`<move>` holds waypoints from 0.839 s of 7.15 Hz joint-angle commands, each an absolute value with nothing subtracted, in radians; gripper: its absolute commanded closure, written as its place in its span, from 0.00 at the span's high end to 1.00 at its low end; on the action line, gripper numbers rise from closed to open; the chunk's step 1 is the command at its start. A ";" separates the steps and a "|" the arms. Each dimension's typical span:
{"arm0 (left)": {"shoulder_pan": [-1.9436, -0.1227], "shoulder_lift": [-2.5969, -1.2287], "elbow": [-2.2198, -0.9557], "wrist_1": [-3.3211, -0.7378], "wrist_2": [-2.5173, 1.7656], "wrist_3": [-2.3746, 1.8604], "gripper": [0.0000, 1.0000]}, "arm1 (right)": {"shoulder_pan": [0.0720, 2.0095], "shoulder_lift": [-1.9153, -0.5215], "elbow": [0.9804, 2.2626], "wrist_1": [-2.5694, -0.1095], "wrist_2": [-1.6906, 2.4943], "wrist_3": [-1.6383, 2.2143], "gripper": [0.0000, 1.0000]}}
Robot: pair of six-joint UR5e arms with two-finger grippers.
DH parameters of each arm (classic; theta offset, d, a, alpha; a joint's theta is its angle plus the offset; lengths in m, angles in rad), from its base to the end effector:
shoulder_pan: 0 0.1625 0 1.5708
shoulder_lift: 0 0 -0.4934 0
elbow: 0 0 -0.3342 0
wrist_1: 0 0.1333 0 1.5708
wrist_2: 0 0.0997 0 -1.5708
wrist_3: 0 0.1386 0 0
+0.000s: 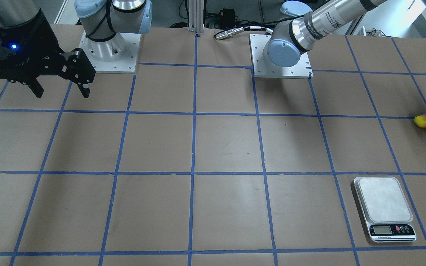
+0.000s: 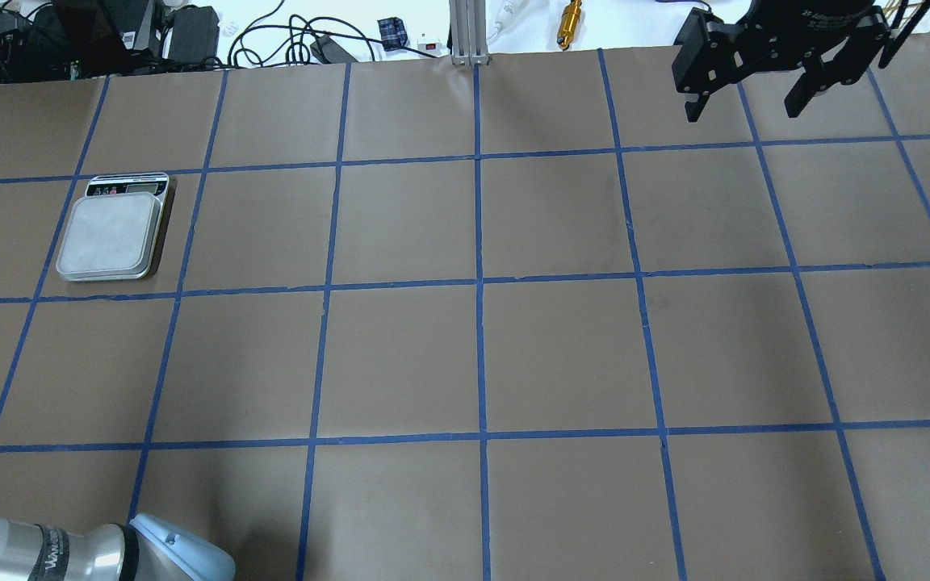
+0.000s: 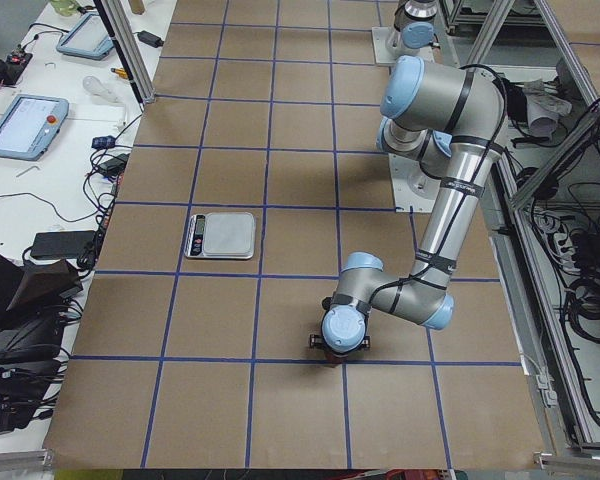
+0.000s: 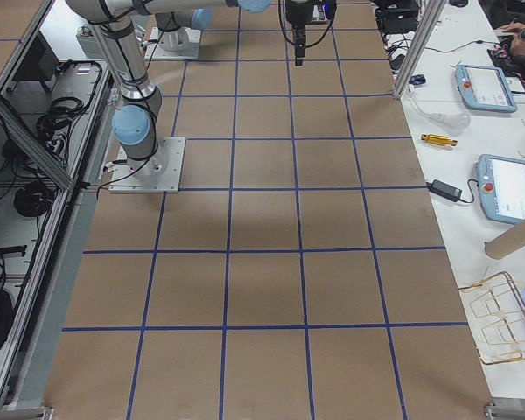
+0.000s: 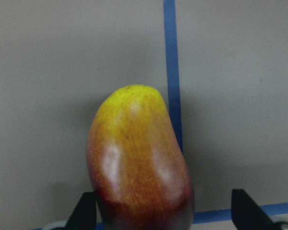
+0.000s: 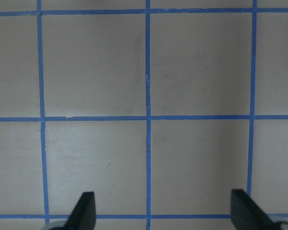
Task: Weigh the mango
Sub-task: 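Close the left gripper on the mango and lift it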
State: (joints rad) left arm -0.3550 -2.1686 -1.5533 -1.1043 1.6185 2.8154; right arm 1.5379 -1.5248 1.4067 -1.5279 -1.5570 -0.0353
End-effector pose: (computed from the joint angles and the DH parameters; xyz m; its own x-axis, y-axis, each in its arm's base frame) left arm 0.5565 -0.3414 0.2382 0.0352 0.9961 0.0813 0.9953 -0.0276 -0.0924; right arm 0.1199 -0.4686 0.5641 -0.9999 -0.0033 -0.0111 -0.0025 0.9971 -0.0756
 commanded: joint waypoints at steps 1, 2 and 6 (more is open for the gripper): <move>-0.354 -2.177 -1.597 -1.037 1.612 2.809 1.00 | 1.539 -1.525 1.407 -1.528 -1.557 -0.035 1.00; -0.354 -2.175 -1.611 -1.032 1.611 2.804 0.95 | 1.539 -1.525 1.407 -1.528 -1.555 -0.035 1.00; -0.354 -2.166 -1.600 -1.031 1.612 2.801 0.21 | 1.539 -1.525 1.407 -1.528 -1.557 -0.035 1.00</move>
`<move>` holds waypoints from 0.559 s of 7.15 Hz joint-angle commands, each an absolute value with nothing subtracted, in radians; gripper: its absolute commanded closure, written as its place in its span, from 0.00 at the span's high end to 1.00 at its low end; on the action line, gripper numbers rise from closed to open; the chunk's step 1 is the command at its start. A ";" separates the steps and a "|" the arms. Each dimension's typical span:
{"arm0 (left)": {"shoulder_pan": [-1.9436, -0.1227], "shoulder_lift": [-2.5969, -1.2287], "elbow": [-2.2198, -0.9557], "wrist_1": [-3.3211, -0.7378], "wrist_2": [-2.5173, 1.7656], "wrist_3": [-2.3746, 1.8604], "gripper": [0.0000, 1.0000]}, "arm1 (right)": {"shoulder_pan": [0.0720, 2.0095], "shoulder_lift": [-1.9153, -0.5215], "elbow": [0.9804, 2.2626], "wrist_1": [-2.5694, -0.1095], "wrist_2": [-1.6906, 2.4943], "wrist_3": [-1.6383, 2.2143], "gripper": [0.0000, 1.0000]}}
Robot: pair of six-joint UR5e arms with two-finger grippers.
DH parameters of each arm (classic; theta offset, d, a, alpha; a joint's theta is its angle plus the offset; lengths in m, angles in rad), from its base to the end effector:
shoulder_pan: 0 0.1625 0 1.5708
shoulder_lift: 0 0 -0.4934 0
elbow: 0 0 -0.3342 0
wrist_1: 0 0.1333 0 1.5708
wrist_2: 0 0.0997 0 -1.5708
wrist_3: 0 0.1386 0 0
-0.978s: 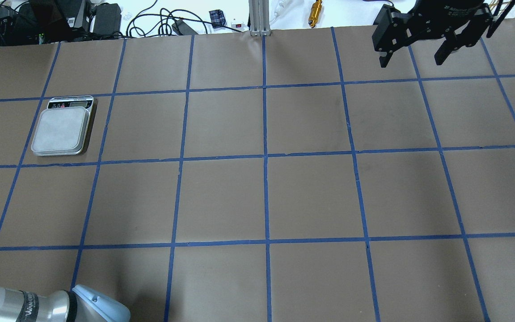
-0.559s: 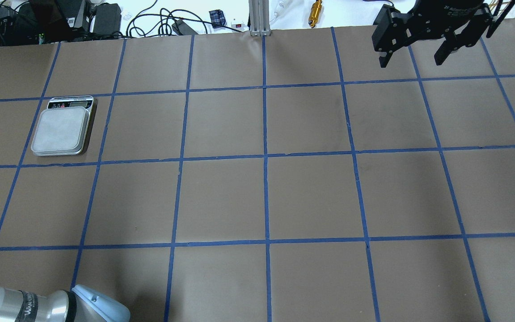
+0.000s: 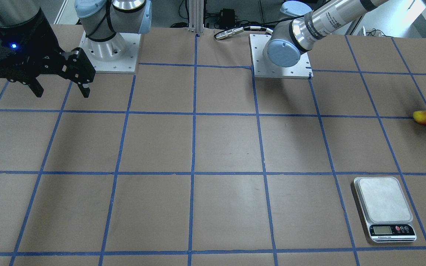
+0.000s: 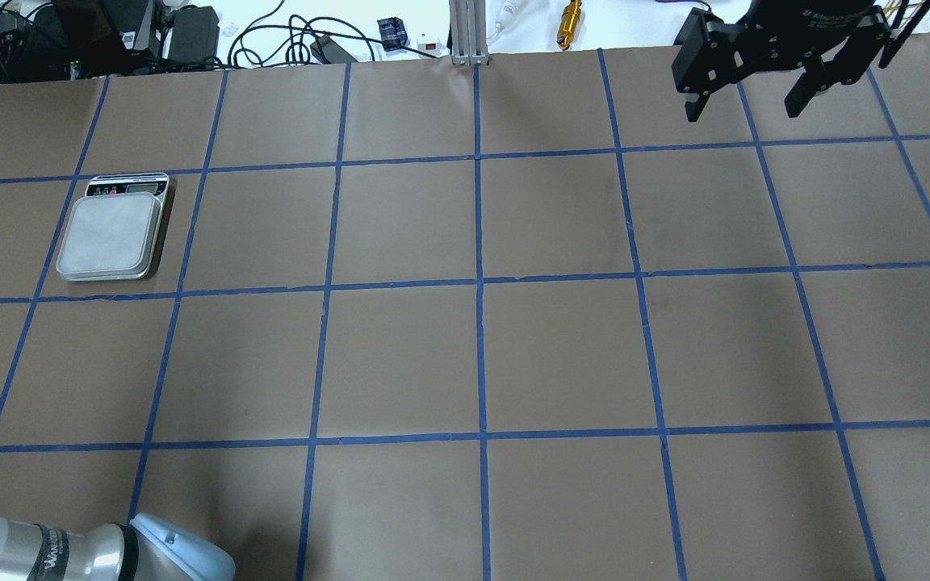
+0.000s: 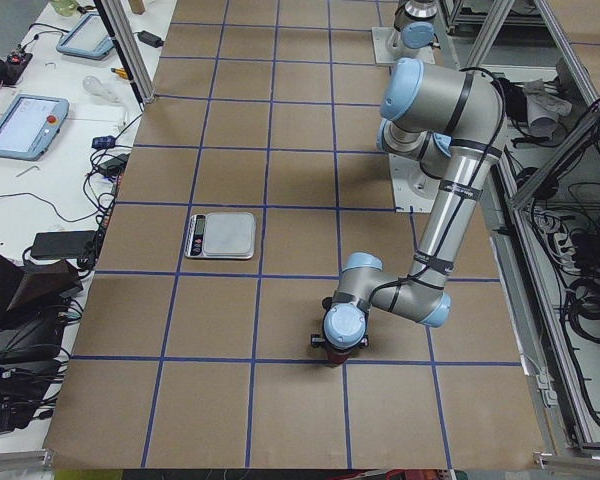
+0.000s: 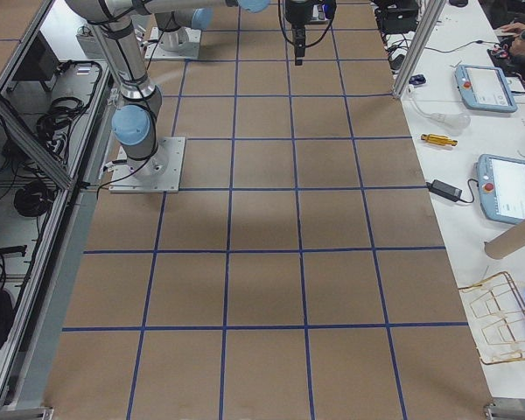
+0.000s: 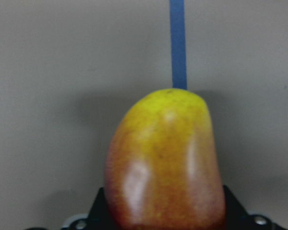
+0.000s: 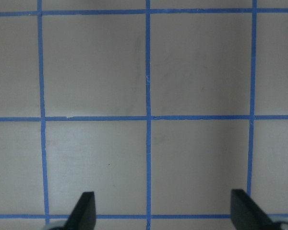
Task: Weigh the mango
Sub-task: 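Close the left gripper on the mango and lift it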
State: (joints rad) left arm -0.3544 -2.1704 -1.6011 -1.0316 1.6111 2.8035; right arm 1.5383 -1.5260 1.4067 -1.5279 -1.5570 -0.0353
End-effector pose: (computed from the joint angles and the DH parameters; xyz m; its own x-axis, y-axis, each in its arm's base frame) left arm 0.5514 -0.3402 0.2260 0.0205 0.9975 0.0679 0.9973 -0.0156 -0.0722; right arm 0.1201 -0.4681 0.5646 -0.9999 -0.0038 -0.0110 -0.0029 0.9970 -0.0768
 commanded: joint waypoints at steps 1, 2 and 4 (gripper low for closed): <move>-0.354 -2.157 -1.597 -1.029 1.612 2.787 0.19 | 1.539 -1.525 1.407 -1.528 -1.557 -0.035 1.00; -0.360 -2.146 -1.588 -1.029 1.608 2.761 0.19 | 1.539 -1.525 1.407 -1.528 -1.557 -0.035 1.00; -0.420 -2.106 -1.574 -1.042 1.620 2.660 0.18 | 1.539 -1.526 1.407 -1.528 -1.555 -0.035 1.00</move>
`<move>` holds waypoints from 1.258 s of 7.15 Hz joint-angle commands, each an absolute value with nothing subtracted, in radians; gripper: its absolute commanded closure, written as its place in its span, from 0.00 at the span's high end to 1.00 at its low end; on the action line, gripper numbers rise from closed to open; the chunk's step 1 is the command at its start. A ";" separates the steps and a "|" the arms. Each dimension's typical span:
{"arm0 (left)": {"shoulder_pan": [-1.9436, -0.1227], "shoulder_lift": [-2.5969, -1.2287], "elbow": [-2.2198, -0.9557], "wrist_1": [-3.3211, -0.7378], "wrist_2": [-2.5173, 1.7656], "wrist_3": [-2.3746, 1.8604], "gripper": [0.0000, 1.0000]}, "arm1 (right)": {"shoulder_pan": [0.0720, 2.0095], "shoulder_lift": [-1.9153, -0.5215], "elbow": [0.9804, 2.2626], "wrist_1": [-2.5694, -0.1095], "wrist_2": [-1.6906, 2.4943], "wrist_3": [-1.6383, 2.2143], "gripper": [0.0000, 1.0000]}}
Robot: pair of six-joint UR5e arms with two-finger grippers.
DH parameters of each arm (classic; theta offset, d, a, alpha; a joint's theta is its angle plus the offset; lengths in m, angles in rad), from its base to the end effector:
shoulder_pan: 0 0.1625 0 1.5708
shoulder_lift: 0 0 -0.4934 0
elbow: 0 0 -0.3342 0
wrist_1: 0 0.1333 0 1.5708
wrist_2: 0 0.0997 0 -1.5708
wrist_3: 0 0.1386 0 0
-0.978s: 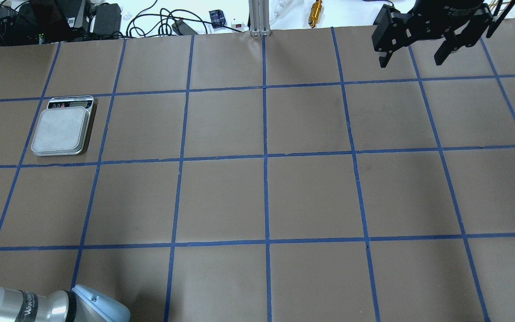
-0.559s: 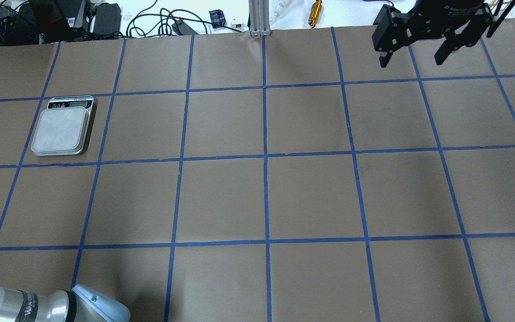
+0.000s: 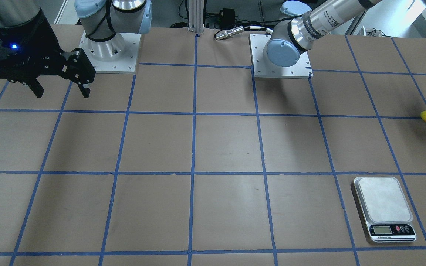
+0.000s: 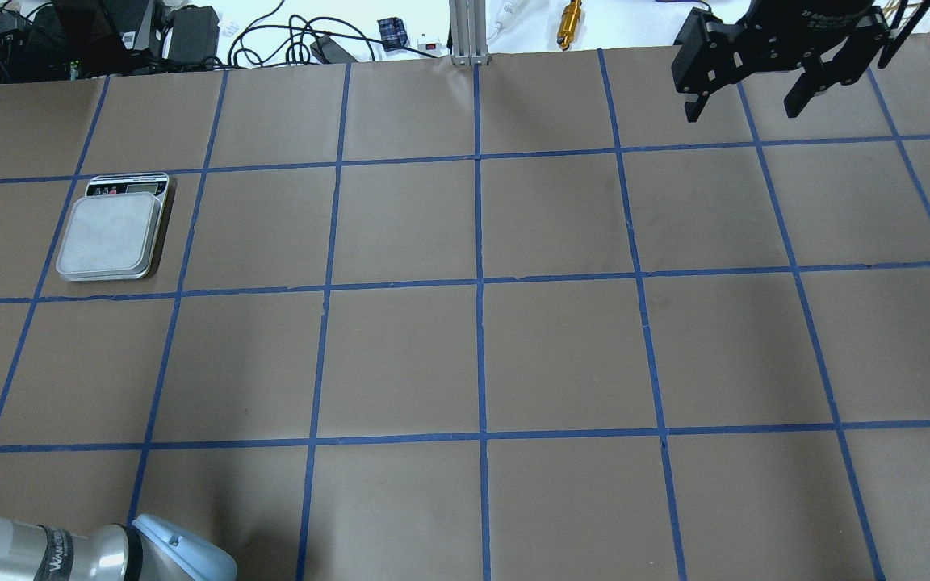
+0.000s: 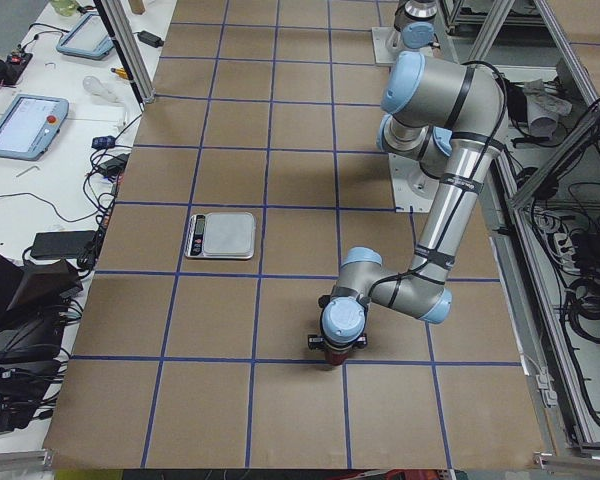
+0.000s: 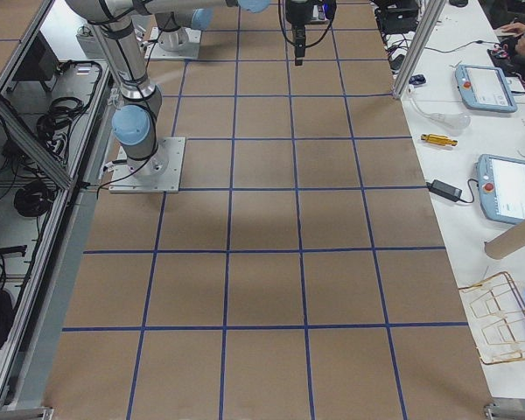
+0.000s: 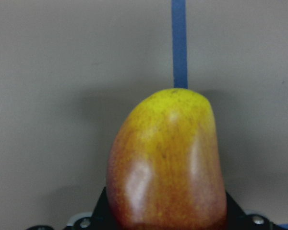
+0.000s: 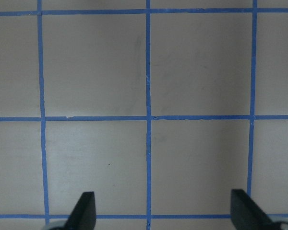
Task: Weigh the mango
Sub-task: 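Close the left gripper on the mango and lift it, then carry the mango with the left gripper over the silver scale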
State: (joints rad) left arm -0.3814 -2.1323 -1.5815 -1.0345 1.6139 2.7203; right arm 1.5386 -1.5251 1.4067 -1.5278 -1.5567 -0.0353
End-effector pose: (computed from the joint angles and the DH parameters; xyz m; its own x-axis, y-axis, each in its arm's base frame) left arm 0.5451 -0.3558 0.2572 -0.0386 0.9978 0.0540 0.9991 0.0395 -0.0152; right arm 0.1202 -0.4684 0.5642 -0.9999 -0.0041 -0.0114 -0.0032 0.9971 -0.0758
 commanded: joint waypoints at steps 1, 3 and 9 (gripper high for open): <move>-0.470 -2.082 -1.565 -1.049 1.623 2.649 0.16 | 1.537 -1.525 1.407 -1.528 -1.555 -0.035 1.00; -0.584 -2.057 -1.482 -1.189 1.623 2.513 0.16 | 1.539 -1.526 1.407 -1.528 -1.555 -0.035 1.00; -0.929 -2.083 -1.390 -1.310 1.603 2.095 0.15 | 1.537 -1.525 1.407 -1.528 -1.555 -0.035 1.00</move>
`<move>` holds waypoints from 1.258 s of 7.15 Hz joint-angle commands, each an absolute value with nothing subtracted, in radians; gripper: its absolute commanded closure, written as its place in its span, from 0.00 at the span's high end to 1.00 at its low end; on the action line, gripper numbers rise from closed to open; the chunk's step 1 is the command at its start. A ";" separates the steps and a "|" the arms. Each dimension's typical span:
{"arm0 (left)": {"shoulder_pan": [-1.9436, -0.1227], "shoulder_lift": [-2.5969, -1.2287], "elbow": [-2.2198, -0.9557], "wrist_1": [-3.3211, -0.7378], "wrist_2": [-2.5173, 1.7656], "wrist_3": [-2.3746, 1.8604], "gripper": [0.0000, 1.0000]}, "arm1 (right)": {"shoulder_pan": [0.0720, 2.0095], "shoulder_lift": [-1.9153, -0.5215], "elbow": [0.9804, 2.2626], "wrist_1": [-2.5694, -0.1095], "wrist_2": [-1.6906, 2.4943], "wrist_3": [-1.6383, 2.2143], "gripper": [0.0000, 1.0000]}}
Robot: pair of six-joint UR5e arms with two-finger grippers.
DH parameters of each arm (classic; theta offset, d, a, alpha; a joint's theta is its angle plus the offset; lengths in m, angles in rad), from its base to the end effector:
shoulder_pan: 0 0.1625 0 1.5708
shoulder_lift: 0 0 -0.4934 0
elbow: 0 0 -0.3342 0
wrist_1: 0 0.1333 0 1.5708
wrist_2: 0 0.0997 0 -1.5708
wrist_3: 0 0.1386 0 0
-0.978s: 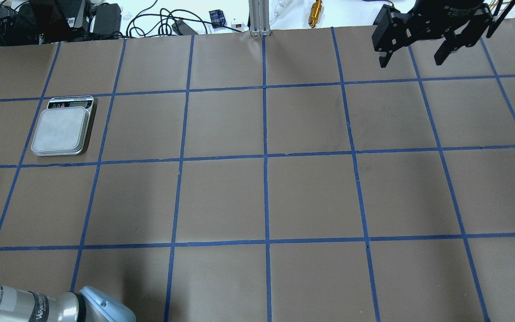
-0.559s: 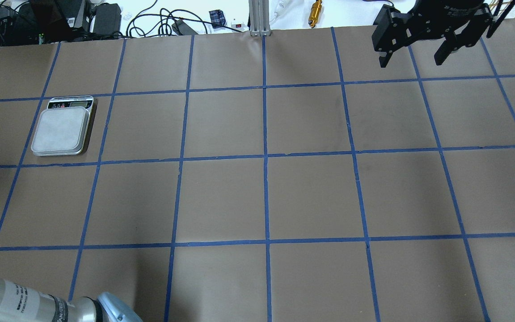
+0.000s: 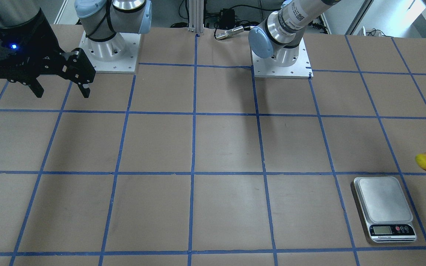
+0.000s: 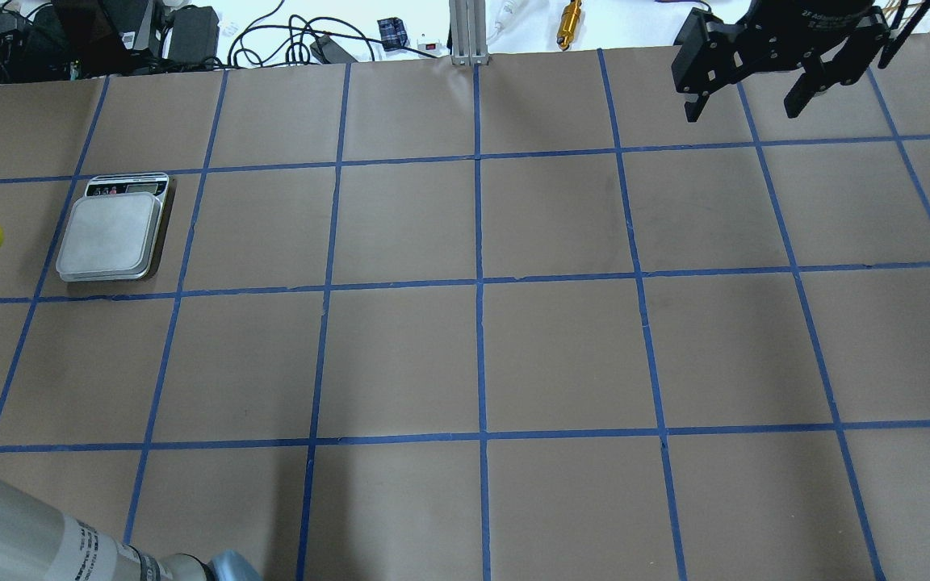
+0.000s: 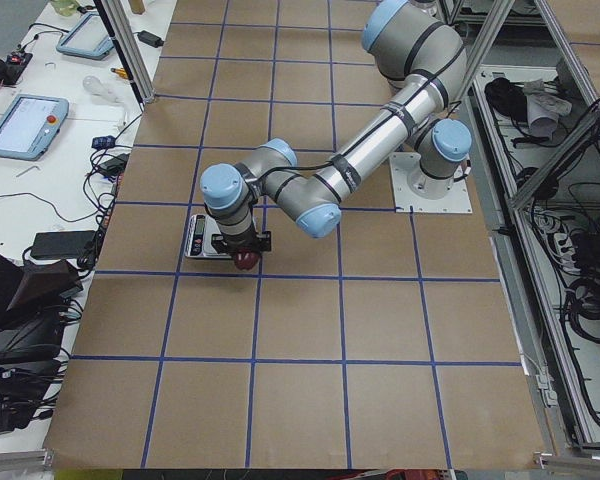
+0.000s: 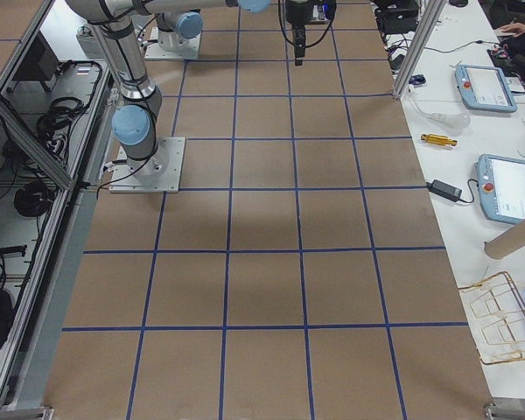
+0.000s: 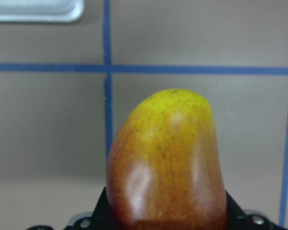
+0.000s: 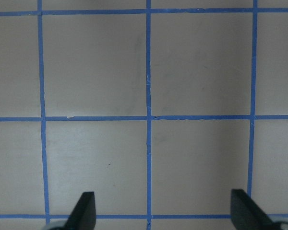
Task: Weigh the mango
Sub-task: 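Carry the mango with the left gripper over the silver scale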
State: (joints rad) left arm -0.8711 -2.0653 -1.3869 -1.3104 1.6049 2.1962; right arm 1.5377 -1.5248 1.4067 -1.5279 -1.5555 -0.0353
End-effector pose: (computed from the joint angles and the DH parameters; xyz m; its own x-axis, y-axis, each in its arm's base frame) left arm 0.3170 -0.5762 0.3513 -0.0732 0.9955 0.0606 0.9973 0.0734 -0.0018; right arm 0.1200 -0.4686 0.5641 -0.9999 -0.0033 -0.0126 -0.0023 0.9971 -0.0756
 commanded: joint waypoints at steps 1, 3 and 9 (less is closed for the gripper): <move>-0.957 -2.104 -1.393 -1.302 1.598 2.062 0.15 | 1.539 -1.525 1.407 -1.528 -1.555 -0.035 1.00; -0.995 -2.144 -1.390 -1.283 1.545 2.024 0.15 | 1.537 -1.525 1.407 -1.528 -1.555 -0.035 1.00; -1.020 -2.221 -1.390 -1.158 1.509 2.079 0.15 | 1.539 -1.526 1.407 -1.528 -1.557 -0.035 1.00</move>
